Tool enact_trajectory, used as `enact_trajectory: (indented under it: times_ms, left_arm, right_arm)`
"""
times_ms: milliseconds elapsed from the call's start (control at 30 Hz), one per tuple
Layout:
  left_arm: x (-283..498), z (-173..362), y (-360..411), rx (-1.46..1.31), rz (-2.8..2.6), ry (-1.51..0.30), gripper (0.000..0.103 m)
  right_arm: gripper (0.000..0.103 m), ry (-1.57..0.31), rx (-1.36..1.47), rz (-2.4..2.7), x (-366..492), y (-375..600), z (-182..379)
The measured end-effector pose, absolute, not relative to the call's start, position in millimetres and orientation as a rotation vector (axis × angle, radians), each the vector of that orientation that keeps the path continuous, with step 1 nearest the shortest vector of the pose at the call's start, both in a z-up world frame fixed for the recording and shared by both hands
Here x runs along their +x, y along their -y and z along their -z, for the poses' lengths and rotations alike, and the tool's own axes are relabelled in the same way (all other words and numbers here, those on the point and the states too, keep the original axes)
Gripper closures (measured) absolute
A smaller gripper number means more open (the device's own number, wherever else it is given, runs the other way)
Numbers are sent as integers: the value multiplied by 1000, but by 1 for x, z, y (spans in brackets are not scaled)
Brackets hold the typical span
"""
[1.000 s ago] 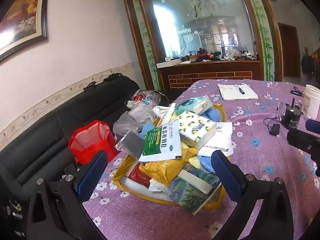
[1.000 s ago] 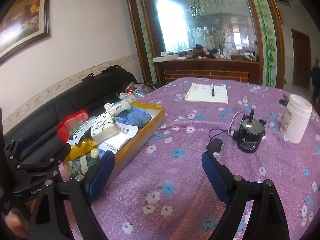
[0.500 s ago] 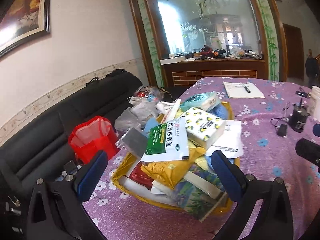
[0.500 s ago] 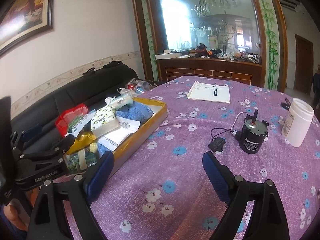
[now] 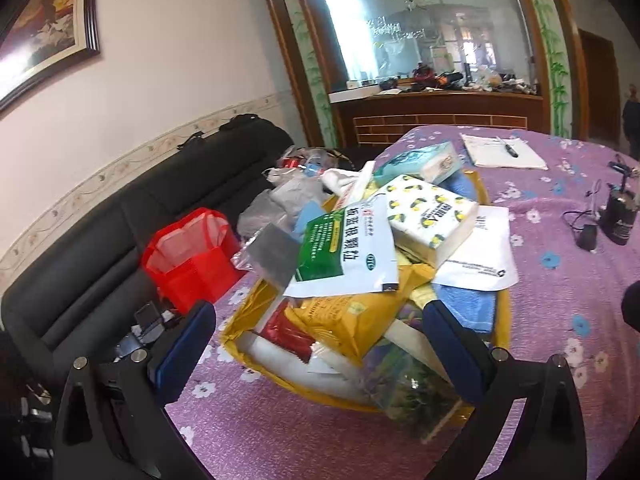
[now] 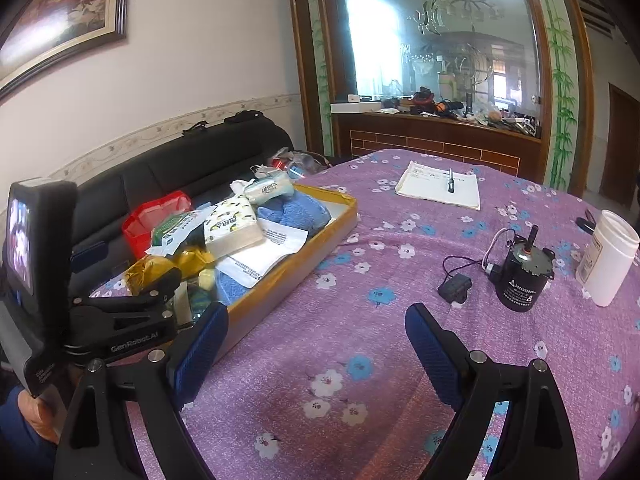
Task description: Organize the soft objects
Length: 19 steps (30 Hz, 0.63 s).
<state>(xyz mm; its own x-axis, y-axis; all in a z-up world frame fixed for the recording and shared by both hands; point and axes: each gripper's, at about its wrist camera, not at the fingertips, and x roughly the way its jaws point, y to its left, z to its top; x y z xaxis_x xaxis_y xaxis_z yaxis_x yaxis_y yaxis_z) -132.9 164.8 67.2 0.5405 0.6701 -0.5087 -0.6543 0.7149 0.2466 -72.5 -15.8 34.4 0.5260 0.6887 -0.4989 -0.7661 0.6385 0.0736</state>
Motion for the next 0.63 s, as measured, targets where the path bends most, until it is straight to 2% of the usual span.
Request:
enact_trajectory:
  times_ms: [633]
  left_arm:
    - [-138,-70,-156,64,-791,-603,0]
  right_arm:
    - [10,-529,-155,-864,-72,18,-34]
